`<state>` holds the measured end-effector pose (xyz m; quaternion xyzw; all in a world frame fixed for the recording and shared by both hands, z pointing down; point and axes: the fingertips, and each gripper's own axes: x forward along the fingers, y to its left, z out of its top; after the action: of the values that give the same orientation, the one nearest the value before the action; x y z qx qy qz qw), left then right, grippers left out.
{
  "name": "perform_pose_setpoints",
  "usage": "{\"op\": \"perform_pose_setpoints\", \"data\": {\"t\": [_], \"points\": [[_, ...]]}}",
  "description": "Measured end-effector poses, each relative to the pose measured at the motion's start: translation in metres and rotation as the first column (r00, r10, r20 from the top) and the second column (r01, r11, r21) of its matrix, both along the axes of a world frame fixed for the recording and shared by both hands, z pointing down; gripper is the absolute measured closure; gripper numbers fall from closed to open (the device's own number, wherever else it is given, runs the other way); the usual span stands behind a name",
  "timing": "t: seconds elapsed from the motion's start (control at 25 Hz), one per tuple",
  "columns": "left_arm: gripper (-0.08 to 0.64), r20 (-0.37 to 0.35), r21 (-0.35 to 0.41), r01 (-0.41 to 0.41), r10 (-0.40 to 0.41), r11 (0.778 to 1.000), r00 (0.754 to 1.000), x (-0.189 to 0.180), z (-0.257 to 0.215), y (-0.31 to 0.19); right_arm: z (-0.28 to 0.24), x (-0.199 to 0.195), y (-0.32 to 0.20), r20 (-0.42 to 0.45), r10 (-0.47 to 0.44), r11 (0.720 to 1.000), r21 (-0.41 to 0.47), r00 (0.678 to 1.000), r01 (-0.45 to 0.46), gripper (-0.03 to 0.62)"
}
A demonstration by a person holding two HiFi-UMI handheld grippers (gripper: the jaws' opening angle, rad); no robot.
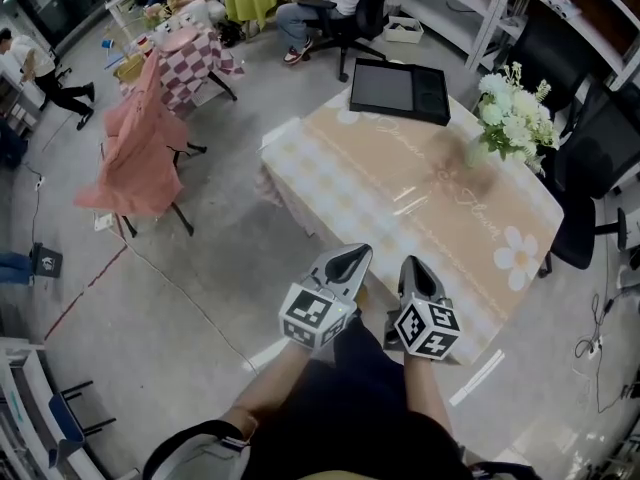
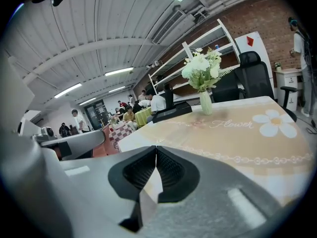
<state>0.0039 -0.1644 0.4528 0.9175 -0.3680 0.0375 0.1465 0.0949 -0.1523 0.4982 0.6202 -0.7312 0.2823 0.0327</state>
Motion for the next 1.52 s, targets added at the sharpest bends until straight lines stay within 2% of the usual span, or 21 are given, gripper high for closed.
{"op": "perform_pose_setpoints", "data": {"t": [0.24,0.64,0.96,1.52], "points": [[0.548,0.014,-0.027,-0.001,0.001,1.0,1.0,0.01,0.007,-0.04,0.002,0.013,-0.035,0.011,0.01,1.0,-0.018,1.0,-0.009,0.589],[0.548,0.025,-0.071,-0.056,0.058,0.996,0.998,0.041,0.026,-0.094,0.02,0.032,-0.082,0.047,0.04,0.997,-0.074,0.998,-0.036,0.589],[0.548,0.034,-0.099,-0.078,0.082,0.992,0.996,0.052,0.039,-0.133,0.037,0.043,-0.116,0.104,0.081,0.992,-0.107,0.991,-0.07,0.589],[0.548,0.056,-0.139,-0.162,0.171,0.977,0.984,0.073,0.058,-0.154,0.054,0.053,-0.13,0.156,0.178,0.978,-0.132,0.972,-0.158,0.589]]}}
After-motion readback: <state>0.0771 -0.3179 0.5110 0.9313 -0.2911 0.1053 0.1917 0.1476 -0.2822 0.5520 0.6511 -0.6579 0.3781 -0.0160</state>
